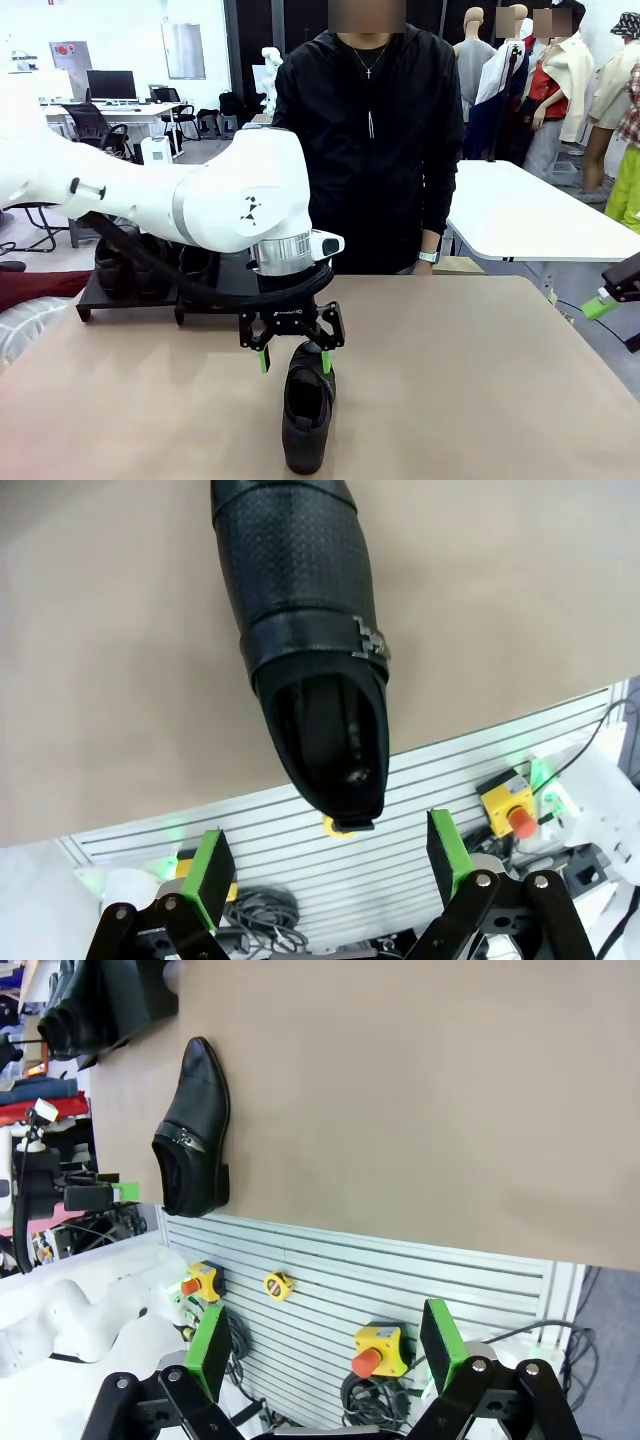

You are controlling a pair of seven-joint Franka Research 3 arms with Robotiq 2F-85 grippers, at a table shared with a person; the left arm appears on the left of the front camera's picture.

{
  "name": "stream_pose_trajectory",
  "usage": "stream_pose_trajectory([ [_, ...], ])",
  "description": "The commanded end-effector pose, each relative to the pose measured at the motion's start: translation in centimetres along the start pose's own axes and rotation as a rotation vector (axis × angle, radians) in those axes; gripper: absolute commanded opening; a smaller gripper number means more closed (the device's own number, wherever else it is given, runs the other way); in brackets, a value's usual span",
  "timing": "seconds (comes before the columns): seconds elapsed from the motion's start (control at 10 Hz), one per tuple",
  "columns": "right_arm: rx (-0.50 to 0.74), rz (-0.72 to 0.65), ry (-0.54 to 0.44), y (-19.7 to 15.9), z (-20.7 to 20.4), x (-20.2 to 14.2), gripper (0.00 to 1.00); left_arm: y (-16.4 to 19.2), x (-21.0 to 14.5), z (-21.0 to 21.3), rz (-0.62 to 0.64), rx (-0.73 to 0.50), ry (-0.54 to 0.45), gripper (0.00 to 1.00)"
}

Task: Organize the shoes by placing them on the stand.
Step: Place the Shoe from the middle of the table onto the Shoes Stand.

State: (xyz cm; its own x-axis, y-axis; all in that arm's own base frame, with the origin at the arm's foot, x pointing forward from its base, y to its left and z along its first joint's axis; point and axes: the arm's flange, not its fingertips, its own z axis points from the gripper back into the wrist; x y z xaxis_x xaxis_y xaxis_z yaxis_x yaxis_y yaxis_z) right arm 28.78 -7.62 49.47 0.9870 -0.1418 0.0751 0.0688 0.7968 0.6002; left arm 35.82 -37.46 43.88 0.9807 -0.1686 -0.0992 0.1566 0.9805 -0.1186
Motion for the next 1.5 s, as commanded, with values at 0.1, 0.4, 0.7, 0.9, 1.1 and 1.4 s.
stream_pose_trajectory([
  [0.1, 0.014, -0.001, 0.002, 0.0, 0.1, 0.0, 1.0, 0.6, 0.8, -0.9, 0.024, 0.046, -0.019, 1.0],
  [0.4, 0.014, -0.001, 0.002, 0.0, 0.1, 0.0, 1.0, 3.4, 1.0, -3.1, 0.043, 0.058, -0.073, 1.0],
  [0.7, 0.014, -0.001, 0.002, 0.0, 0.1, 0.0, 1.0, 3.5, 2.0, -6.5, 0.057, 0.005, -0.088, 1.0],
  [0.9, 0.014, -0.001, 0.002, 0.0, 0.1, 0.0, 1.0, 3.4, 2.5, -8.5, 0.029, 0.03, -0.048, 1.0],
  [1.1, 0.014, -0.001, 0.002, 0.0, 0.1, 0.0, 1.0, 3.0, 2.5, -8.8, 0.01, 0.038, -0.035, 1.0],
  [1.4, 0.014, -0.001, 0.002, 0.0, 0.1, 0.0, 1.0, 2.6, 2.7, -8.7, 0.005, 0.047, -0.039, 0.0],
])
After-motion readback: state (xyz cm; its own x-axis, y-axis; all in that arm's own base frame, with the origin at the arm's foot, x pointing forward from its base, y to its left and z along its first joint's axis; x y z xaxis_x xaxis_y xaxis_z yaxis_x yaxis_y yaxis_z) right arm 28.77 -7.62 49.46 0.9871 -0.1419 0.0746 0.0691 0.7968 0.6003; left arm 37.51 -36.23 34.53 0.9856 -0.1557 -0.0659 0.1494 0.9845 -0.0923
